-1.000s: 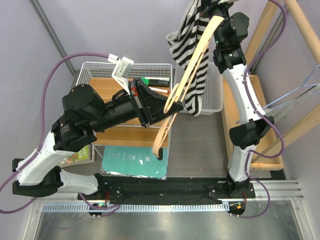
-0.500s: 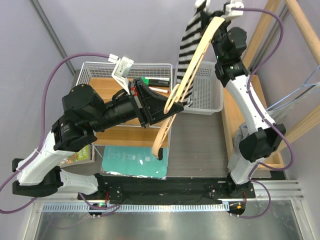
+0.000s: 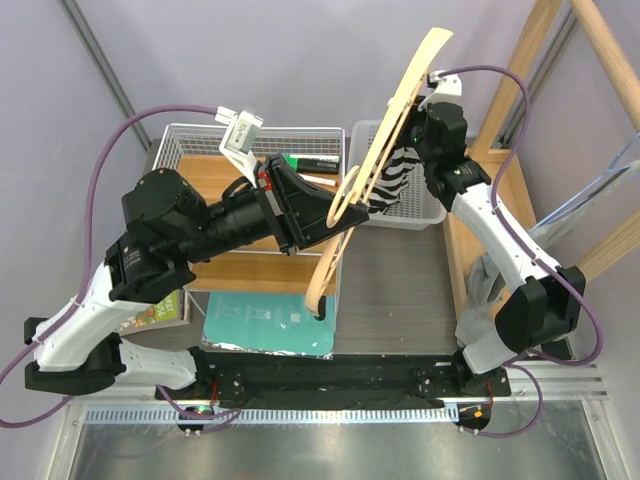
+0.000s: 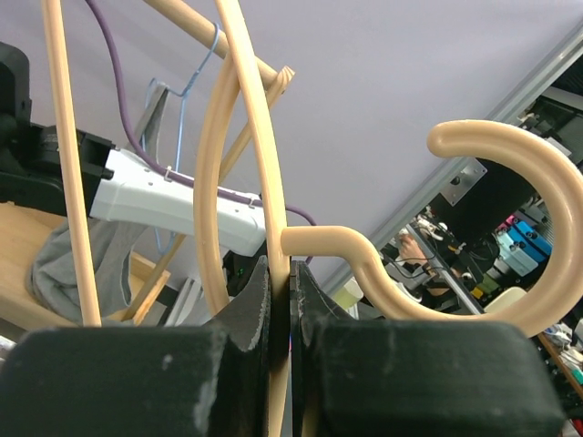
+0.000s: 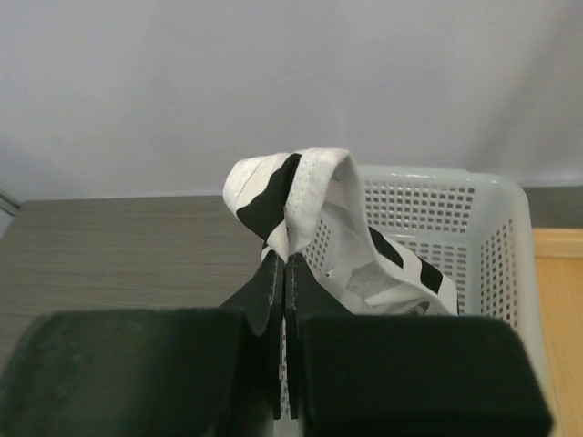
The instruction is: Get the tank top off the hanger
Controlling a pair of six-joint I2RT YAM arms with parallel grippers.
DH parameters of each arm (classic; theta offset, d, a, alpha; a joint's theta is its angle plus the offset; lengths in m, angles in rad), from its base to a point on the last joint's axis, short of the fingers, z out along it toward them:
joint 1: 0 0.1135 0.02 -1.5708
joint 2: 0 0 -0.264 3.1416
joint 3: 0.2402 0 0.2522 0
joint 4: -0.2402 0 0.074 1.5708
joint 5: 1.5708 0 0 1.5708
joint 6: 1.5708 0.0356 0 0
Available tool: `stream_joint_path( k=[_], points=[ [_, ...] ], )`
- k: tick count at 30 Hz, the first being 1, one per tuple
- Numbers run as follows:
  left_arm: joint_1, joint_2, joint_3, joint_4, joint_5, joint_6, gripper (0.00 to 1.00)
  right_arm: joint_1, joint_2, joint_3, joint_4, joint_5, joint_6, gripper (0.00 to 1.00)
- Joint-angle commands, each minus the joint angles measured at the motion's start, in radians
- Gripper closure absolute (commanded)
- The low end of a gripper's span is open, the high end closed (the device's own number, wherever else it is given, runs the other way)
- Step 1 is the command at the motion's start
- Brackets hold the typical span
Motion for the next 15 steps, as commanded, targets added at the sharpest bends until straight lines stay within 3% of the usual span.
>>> stream_joint_path(
  k=[1, 3, 4, 7, 15],
  points=[
    [0.001, -0.017, 0.008, 0.068, -0.036, 0.005, 1.00, 0.002, 0.100, 0.154, -0.215, 0.093, 0.058, 0.84],
    [0.001, -0.008, 0.020, 0.060, -0.062, 0.014, 1.00, 0.002, 0.171, 0.316, -0.334, 0.095, 0.068, 0.61],
    [0.000, -0.003, 0.032, 0.057, -0.089, 0.022, 1.00, 0.002, 0.216, 0.367, -0.434, 0.084, 0.071, 0.43],
    [0.001, 0.014, 0.052, 0.054, -0.114, 0.028, 1.00, 0.002, 0.229, 0.447, -0.510, 0.075, 0.077, 0.22],
    [0.000, 0.058, 0.075, 0.069, -0.168, 0.016, 1.00, 0.002, 0.056, 0.423, -0.672, 0.027, 0.057, 0.18]
  ],
)
